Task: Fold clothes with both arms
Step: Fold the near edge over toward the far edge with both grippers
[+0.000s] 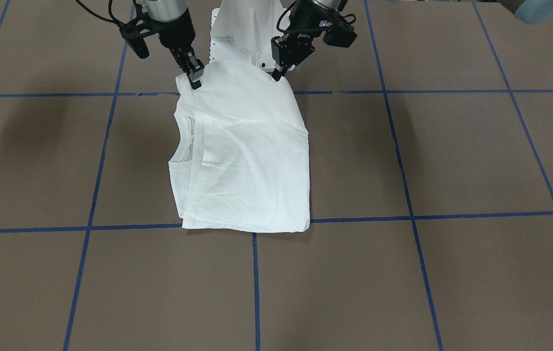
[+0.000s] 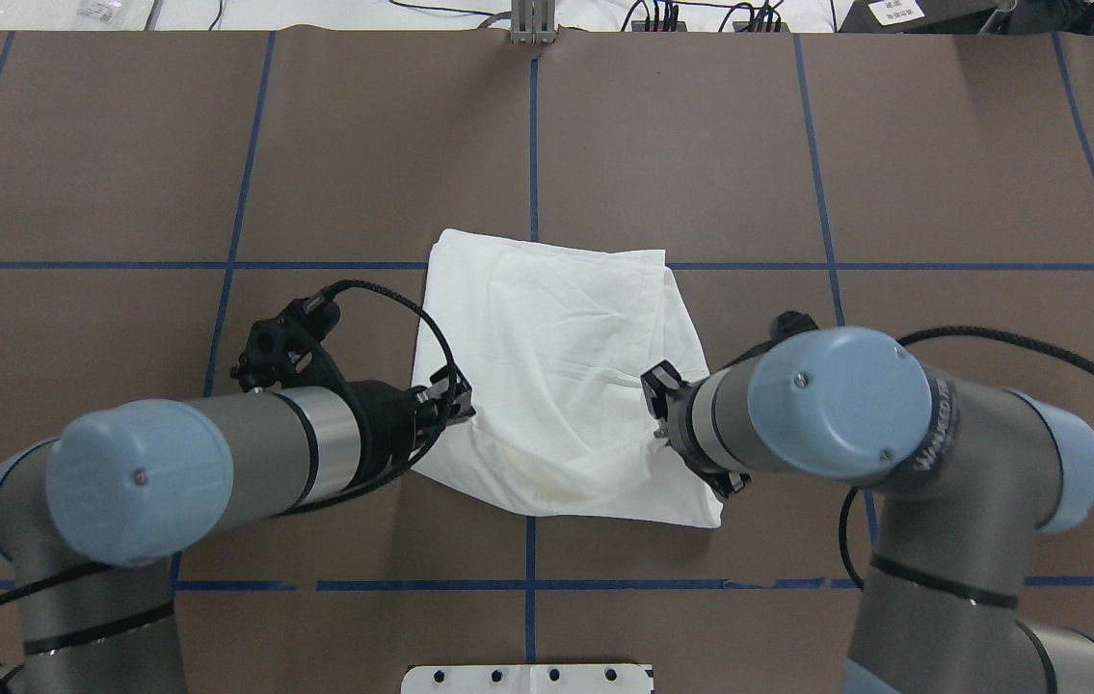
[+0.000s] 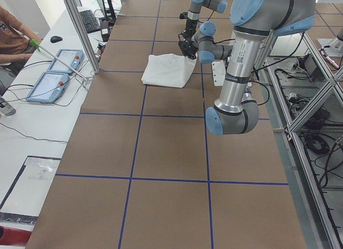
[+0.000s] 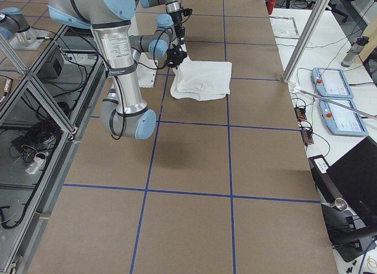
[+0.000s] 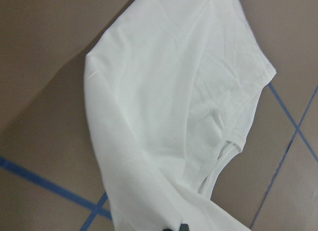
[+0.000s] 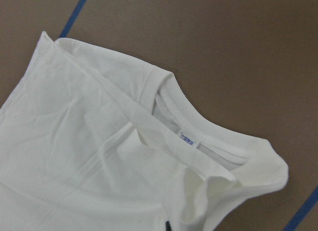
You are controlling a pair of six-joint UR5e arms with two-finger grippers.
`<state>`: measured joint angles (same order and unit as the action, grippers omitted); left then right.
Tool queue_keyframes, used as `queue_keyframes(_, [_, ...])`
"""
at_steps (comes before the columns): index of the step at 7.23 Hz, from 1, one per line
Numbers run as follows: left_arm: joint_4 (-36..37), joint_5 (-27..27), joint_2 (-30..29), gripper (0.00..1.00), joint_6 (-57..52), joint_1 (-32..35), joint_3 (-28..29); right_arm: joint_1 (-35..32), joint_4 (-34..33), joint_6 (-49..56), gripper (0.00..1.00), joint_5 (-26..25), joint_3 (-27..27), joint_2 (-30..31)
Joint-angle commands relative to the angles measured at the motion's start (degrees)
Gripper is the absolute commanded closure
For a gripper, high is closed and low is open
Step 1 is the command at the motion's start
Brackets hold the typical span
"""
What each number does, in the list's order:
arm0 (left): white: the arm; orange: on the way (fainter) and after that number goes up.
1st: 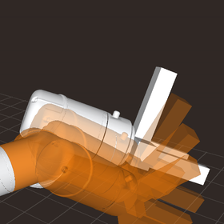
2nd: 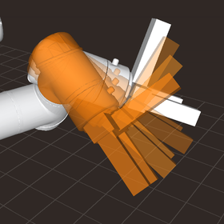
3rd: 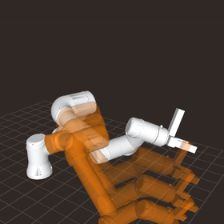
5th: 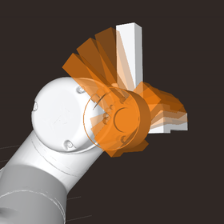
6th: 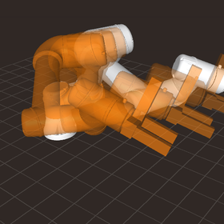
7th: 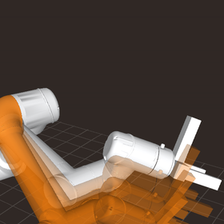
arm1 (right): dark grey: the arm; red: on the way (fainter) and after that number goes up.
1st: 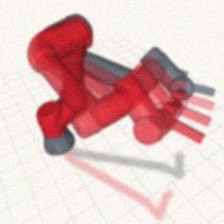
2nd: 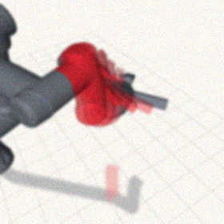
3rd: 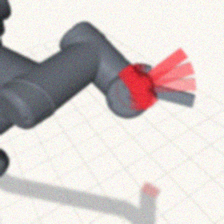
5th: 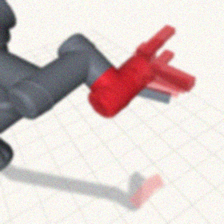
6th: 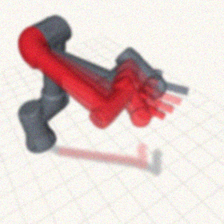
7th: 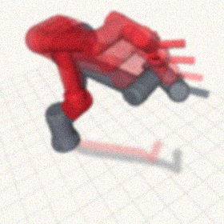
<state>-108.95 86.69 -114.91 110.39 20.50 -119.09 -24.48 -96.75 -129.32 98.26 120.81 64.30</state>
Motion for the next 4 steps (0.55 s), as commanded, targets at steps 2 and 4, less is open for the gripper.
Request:
queue_keyframes(2, [-6.41,1.73,-4.70,1.00,-8.60,9.10,15.15,-11.52,5.55,11.18,1.00,7.19,-19.84,-9.52])
queue_keyframes(4, [-16.34,1.73,-8.38,0.99,-11.83,12.26,28.67,-15.57,16.11,16.70,0.79,10.71,-36.70,-15.30])
